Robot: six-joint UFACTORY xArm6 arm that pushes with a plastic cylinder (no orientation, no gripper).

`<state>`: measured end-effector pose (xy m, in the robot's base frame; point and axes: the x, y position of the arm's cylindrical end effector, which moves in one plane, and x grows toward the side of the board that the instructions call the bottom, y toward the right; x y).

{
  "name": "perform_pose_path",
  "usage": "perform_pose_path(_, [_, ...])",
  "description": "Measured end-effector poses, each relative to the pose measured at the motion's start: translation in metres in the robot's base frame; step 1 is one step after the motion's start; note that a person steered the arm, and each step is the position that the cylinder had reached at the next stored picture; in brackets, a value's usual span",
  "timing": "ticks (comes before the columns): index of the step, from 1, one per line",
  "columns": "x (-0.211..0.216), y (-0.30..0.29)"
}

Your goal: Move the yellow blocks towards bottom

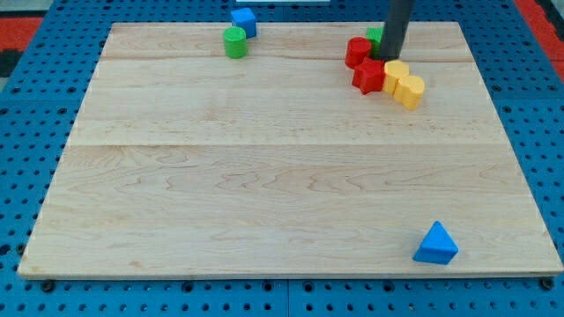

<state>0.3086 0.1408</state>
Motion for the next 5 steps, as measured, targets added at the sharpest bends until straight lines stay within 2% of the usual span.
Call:
perform_pose_path(1, [0.016, 0.009])
perform_pose_path(2, [0.005, 0.033])
perform_pose_path(3, [0.036, 0.063])
perform_pose_path(5, [0.104, 0.013])
